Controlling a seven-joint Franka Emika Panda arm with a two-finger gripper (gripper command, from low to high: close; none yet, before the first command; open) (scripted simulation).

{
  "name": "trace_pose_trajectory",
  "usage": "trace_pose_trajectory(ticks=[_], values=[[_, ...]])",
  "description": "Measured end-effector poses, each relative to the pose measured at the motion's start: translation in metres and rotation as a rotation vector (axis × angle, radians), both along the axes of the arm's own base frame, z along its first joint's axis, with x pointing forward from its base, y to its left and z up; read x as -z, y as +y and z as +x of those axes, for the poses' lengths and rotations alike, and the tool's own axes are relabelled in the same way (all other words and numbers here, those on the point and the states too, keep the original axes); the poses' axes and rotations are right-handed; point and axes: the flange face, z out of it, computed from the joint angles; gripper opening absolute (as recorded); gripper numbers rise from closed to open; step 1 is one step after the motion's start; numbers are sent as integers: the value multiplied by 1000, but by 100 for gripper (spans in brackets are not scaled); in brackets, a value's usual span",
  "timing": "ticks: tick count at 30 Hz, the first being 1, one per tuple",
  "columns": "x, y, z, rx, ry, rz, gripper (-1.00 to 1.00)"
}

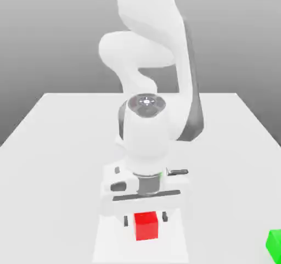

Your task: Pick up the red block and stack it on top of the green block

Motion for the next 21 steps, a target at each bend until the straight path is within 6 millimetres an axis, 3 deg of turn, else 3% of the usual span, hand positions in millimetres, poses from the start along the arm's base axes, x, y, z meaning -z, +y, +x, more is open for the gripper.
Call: trace_pose_trajectory(ticks=[5, 11, 15, 21], values=[[-1, 0, 0, 0, 0, 0, -100], [-59, 3, 2, -11, 1, 0, -100], [-72, 72, 33, -207, 3, -6, -100], [-88, 205, 57, -535, 4, -6, -100]])
